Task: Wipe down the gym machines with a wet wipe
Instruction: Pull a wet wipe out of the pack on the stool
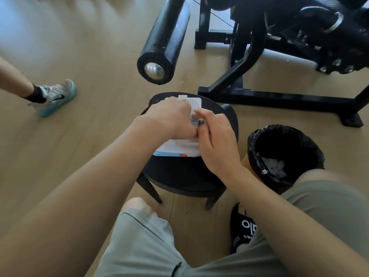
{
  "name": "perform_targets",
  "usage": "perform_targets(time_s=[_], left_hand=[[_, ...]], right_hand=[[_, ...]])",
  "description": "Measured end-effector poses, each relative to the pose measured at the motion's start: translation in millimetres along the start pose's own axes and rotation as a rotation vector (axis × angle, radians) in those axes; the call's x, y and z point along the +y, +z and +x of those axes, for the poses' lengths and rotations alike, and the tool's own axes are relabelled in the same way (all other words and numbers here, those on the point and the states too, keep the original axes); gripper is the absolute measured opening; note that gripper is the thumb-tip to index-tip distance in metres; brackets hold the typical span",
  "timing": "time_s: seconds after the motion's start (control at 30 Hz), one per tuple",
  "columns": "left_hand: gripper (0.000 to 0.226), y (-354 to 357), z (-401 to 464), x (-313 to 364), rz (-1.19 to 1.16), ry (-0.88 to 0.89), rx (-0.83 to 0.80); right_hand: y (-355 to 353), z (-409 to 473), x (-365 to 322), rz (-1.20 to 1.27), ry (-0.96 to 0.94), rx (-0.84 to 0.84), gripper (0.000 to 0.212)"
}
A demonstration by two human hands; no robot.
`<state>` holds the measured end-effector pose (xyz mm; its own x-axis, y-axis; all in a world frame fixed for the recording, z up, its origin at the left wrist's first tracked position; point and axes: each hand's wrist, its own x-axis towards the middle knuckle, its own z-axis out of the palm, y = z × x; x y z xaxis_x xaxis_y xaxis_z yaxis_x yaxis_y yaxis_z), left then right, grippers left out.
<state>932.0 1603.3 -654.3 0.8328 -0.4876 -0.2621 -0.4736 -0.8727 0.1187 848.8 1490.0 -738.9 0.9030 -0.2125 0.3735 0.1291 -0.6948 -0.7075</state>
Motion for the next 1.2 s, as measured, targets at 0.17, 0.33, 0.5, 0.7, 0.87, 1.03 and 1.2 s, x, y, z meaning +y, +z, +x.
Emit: perform_targets(time_s=[0.17, 0.33, 0.5, 0.7, 0.87, 1.03, 1.2], left_hand=[[0.039, 5, -3, -4, -0.075, 0.013, 0.045], [0.013, 10, -11, -25, -0.357, 0.076, -0.013], [0.013, 21, -21, -40, -0.481, 0.246, 0.012], [0.021, 24, -23, -40, -0.449, 0.363, 0.026], [0.021, 18, -18, -41, -0.329, 0.419, -0.009], [0.023, 13, -17, -38, -0.213, 0.446, -0.049], [0.02, 18, -15, -42, -0.293, 0.445, -0.003]], right_hand=[[1, 0, 2, 0.005, 0.018, -0.004, 0.046], [1, 0, 2, 0.004, 0.027, -0.003, 0.045], [-3, -1, -1, 0.021, 0.034, 0.029, 0.043], [-3, -1, -1, -0.014, 0.04, 0.026, 0.035], [-2, -1, -1, -0.024, 0.035, 0.021, 0.036], [-1, 0, -1, -0.026, 0.028, 0.03, 0.035], [-1, 1, -1, -0.022, 0.013, 0.034, 0.043]])
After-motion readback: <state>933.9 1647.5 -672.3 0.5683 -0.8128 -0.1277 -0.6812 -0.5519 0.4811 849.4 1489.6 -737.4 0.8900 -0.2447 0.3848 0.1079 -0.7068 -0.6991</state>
